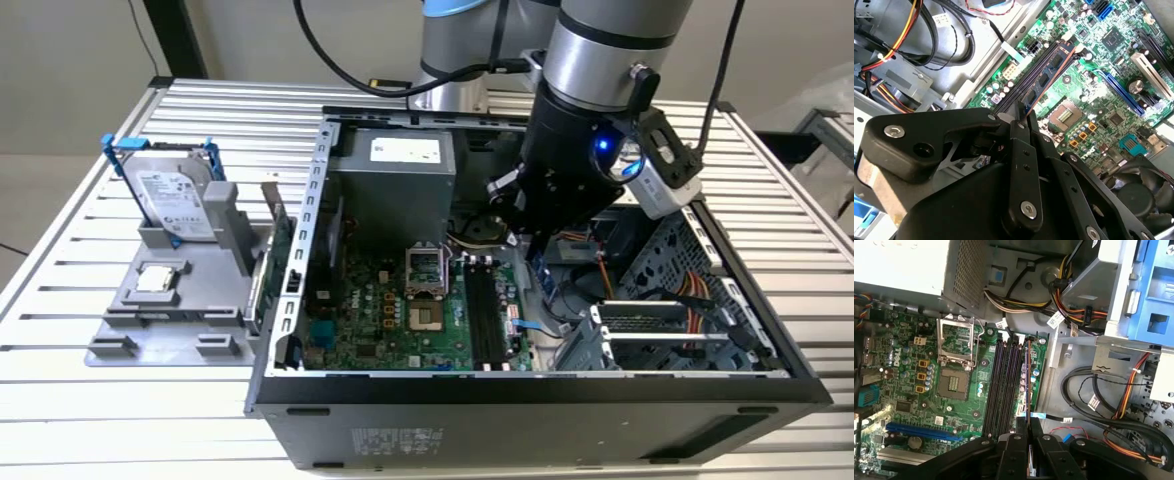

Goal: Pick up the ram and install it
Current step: 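Insert the ram into the slot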

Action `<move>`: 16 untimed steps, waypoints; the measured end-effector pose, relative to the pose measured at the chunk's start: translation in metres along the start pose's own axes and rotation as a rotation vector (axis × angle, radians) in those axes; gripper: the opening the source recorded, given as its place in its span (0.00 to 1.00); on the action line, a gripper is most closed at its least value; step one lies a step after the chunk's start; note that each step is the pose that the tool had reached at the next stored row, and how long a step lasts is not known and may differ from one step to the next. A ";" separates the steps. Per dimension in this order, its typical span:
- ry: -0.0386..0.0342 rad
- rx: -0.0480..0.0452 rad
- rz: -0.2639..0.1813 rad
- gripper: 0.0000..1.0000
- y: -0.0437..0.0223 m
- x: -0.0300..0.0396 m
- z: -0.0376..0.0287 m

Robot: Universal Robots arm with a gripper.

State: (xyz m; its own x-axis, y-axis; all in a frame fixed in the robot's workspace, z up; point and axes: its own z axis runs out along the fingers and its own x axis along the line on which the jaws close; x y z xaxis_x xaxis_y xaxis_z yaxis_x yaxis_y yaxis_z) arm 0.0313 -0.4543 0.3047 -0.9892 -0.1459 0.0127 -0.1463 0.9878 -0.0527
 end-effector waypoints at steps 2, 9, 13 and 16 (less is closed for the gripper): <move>0.0000 0.0000 0.000 0.00 0.0000 0.0000 0.0002; 0.0000 -0.0001 0.000 0.00 0.0003 0.0000 0.0049; 0.0008 -0.0002 0.016 0.00 0.0005 0.0000 0.0086; 0.0013 0.0003 0.025 0.00 0.0005 -0.0001 0.0094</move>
State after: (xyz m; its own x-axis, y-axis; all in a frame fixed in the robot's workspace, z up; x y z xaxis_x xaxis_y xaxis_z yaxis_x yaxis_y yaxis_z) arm 0.0312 -0.4543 0.2953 -0.9926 -0.1210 0.0126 -0.1215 0.9912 -0.0533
